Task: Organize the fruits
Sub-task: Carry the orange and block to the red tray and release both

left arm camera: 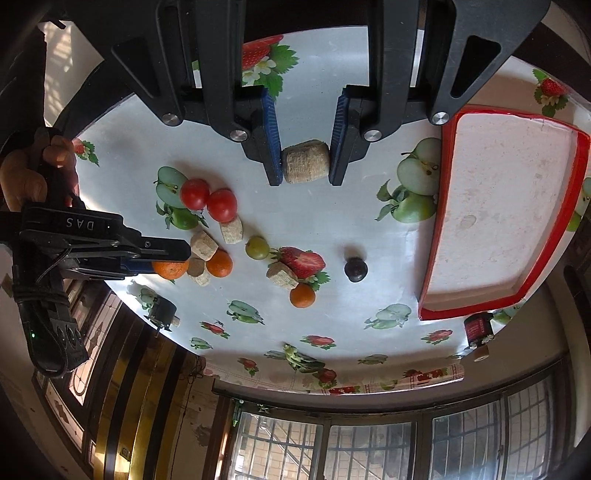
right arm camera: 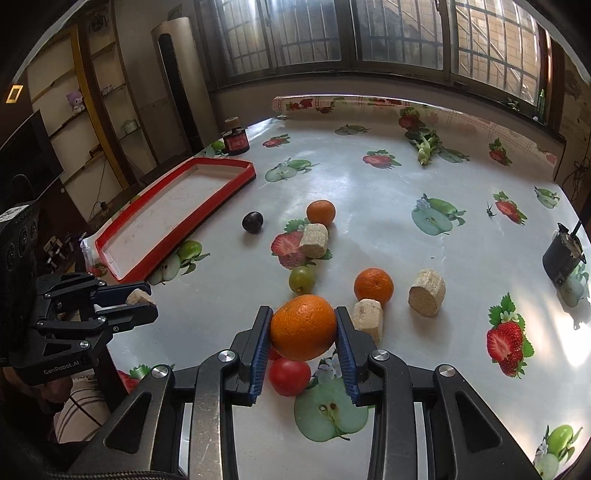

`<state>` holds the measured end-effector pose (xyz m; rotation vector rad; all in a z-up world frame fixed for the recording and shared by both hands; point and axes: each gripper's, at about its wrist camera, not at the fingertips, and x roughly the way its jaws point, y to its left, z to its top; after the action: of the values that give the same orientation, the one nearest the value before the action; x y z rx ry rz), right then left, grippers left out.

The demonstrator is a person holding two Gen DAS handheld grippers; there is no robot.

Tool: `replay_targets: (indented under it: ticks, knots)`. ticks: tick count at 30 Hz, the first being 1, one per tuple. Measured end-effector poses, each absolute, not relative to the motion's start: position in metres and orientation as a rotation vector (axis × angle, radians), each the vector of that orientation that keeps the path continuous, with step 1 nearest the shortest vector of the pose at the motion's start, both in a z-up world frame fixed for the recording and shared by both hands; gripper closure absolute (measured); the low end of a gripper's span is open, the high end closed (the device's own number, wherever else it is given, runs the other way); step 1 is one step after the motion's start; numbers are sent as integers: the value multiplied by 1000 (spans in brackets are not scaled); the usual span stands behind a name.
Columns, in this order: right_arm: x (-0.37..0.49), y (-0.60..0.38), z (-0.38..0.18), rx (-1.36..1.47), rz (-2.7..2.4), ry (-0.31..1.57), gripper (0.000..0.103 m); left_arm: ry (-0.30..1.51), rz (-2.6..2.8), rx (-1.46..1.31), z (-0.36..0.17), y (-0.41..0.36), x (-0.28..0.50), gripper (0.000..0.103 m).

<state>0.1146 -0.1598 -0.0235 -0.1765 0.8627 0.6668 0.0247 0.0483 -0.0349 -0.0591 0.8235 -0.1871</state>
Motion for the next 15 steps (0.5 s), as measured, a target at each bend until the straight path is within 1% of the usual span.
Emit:
replay_targets:
  ticks: [15]
  knots:
    - [117, -99, -12, -160, 780, 851, 69, 784, -55, -144, -23, 122, 17, 81]
